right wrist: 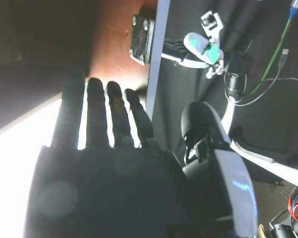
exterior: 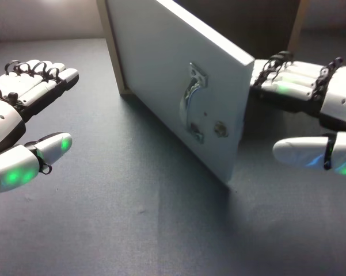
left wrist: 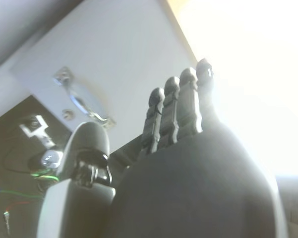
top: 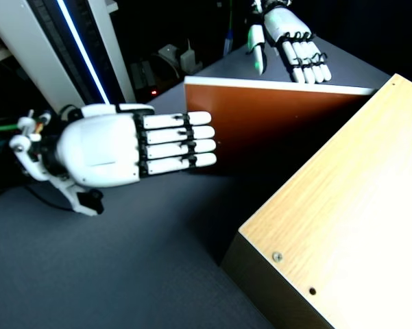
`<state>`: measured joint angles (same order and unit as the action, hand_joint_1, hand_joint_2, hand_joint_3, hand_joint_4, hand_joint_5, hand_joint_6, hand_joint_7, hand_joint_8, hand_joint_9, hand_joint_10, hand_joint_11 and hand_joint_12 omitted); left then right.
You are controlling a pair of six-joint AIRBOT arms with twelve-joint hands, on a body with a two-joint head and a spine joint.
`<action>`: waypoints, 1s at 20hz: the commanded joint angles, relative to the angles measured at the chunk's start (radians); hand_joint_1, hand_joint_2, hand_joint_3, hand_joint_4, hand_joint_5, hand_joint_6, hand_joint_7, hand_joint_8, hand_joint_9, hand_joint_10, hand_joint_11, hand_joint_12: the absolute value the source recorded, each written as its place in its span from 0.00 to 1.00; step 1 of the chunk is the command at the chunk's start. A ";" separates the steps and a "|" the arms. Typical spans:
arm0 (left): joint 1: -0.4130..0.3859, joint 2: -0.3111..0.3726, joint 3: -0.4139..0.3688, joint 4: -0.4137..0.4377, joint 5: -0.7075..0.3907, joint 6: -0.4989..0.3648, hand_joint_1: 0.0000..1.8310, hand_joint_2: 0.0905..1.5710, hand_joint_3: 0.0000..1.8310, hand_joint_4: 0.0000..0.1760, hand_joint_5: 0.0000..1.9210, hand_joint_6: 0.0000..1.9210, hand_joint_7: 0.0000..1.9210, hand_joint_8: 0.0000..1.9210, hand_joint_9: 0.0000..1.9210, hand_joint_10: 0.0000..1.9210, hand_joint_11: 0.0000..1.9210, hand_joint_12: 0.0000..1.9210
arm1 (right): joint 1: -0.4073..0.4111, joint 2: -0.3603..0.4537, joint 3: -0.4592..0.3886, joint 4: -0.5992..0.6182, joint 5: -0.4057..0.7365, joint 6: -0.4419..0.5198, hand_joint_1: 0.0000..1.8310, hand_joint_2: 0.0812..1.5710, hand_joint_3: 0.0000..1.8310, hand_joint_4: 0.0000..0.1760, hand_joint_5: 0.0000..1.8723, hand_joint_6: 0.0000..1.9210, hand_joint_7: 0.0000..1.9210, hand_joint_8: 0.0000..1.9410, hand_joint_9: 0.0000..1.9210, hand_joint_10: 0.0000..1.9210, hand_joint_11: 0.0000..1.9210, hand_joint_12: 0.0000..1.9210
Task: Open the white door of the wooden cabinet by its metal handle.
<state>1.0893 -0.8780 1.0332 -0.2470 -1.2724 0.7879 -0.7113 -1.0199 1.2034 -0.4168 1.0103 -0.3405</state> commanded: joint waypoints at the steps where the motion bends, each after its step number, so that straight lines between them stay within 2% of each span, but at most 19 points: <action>1: -0.007 0.012 -0.002 -0.009 -0.130 0.003 0.08 0.96 0.00 0.00 0.04 0.00 0.02 0.00 0.01 0.00 0.02 0.02 | 0.016 -0.001 -0.001 0.035 0.117 0.006 0.00 0.95 0.00 0.00 0.01 0.00 0.00 0.00 0.00 0.00 0.00 0.00; 3: -0.007 0.012 -0.002 -0.011 -0.130 0.004 0.01 0.92 0.00 0.00 0.04 0.00 0.02 0.00 0.01 0.00 0.02 0.02 | 0.022 -0.014 0.000 0.023 0.121 0.006 0.00 0.96 0.00 0.00 0.02 0.01 0.00 0.00 0.00 0.00 0.00 0.00; 6: -0.007 0.013 -0.003 -0.011 -0.132 0.004 0.00 0.83 0.00 0.00 0.04 0.00 0.00 0.00 0.00 0.00 0.00 0.00 | 0.051 -0.039 0.001 -0.018 0.121 0.018 0.01 0.96 0.00 0.00 0.03 0.00 0.01 0.00 0.00 0.00 0.01 0.00; 7: -0.007 0.013 -0.003 -0.011 -0.132 0.004 0.00 0.83 0.00 0.00 0.04 0.00 0.00 0.00 0.00 0.00 0.00 0.00 | 0.061 -0.049 0.001 -0.034 0.121 0.025 0.04 0.95 0.00 0.00 0.05 0.01 0.02 0.00 0.01 0.00 0.02 0.01; 8: -0.007 0.013 -0.004 -0.011 -0.132 0.004 0.03 0.88 0.01 0.00 0.02 0.00 0.00 0.00 0.00 0.00 0.00 0.00 | 0.068 -0.059 0.002 -0.047 0.121 0.031 0.04 0.94 0.00 0.00 0.06 0.01 0.04 0.00 0.01 0.00 0.02 0.01; 9: -0.007 0.012 -0.004 -0.011 -0.132 0.004 0.01 0.92 0.02 0.00 0.02 0.00 0.00 0.00 0.00 0.00 0.00 0.00 | 0.072 -0.066 0.004 -0.055 0.121 0.035 0.02 0.95 0.00 0.00 0.05 0.00 0.03 0.00 0.00 0.00 0.01 0.00; 10: -0.007 0.012 -0.004 -0.012 -0.132 0.004 0.00 0.90 0.01 0.00 0.03 0.01 0.00 0.00 0.00 0.00 0.00 0.00 | 0.077 -0.076 0.006 -0.064 0.121 0.040 0.04 0.95 0.00 0.00 0.07 0.01 0.04 0.01 0.01 0.00 0.01 0.01; 11: -0.007 0.012 -0.004 -0.012 -0.133 0.005 0.11 0.85 0.00 0.00 0.03 0.00 0.00 0.00 0.00 0.00 0.00 0.00 | 0.081 -0.089 0.008 -0.068 0.120 0.043 0.06 0.95 0.00 0.00 0.07 0.00 0.04 0.00 0.00 0.00 0.00 0.00; 12: -0.007 0.012 -0.004 -0.013 -0.132 0.006 0.15 0.83 0.00 0.00 0.03 0.00 0.01 0.00 0.00 0.00 0.01 0.00 | 0.083 -0.101 0.012 -0.070 0.120 0.046 0.10 0.94 0.00 0.00 0.07 0.00 0.04 0.00 0.00 0.00 0.00 0.00; 13: -0.007 0.012 -0.004 -0.013 -0.132 0.006 0.17 0.89 0.01 0.00 0.05 0.01 0.02 0.00 0.00 0.00 0.00 0.00 | 0.085 -0.115 0.016 -0.070 0.120 0.047 0.15 0.93 0.00 0.00 0.06 0.00 0.03 0.00 0.00 0.00 0.00 0.00; 14: -0.007 0.012 -0.003 -0.013 -0.132 0.006 0.03 0.98 0.04 0.00 0.02 0.01 0.00 0.00 0.00 0.00 0.00 0.00 | 0.089 -0.129 0.022 -0.073 0.120 0.049 0.21 0.92 0.00 0.00 0.07 0.01 0.04 0.00 0.00 0.00 0.00 0.00; 15: -0.007 0.012 -0.003 -0.013 -0.132 0.007 0.00 1.00 0.07 0.22 0.05 0.01 0.01 0.00 0.00 0.00 0.00 0.00 | 0.095 -0.142 0.028 -0.079 0.120 0.054 0.22 0.91 0.00 0.00 0.07 0.00 0.05 0.00 0.00 0.00 0.00 0.00; 17: -0.008 0.012 -0.002 -0.013 -0.131 0.008 0.00 1.00 0.07 0.23 0.06 0.01 0.01 0.00 0.00 0.00 0.00 0.00 | 0.105 -0.157 0.033 -0.087 0.115 0.056 0.20 0.91 0.00 0.00 0.07 0.00 0.05 0.00 0.00 0.00 0.00 0.00; 18: -0.008 0.011 -0.001 -0.014 -0.130 0.008 0.00 1.00 0.07 0.31 0.04 0.00 0.01 0.00 0.00 0.00 0.00 0.00 | 0.111 -0.168 0.036 -0.091 0.113 0.056 0.21 0.91 0.00 0.00 0.05 0.00 0.06 0.00 0.00 0.00 0.00 0.00; 19: -0.008 0.011 0.000 -0.014 -0.129 0.008 0.00 1.00 0.07 0.25 0.05 0.01 0.01 0.00 0.00 0.00 0.00 0.00 | 0.116 -0.175 0.038 -0.094 0.112 0.056 0.21 0.91 0.00 0.00 0.02 0.00 0.03 0.00 0.00 0.00 0.00 0.00; 20: -0.008 0.011 0.001 -0.015 -0.128 0.008 0.00 1.00 0.07 0.24 0.06 0.01 0.01 0.00 0.00 0.00 0.00 0.00 | 0.120 -0.184 0.041 -0.098 0.112 0.056 0.21 0.91 0.00 0.00 0.01 0.00 0.03 0.00 0.00 0.00 0.00 0.00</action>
<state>1.0893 -0.8761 1.0313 -0.2527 -1.2720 0.7952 -0.6010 -1.2083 1.2484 -0.5560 1.0103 -0.2905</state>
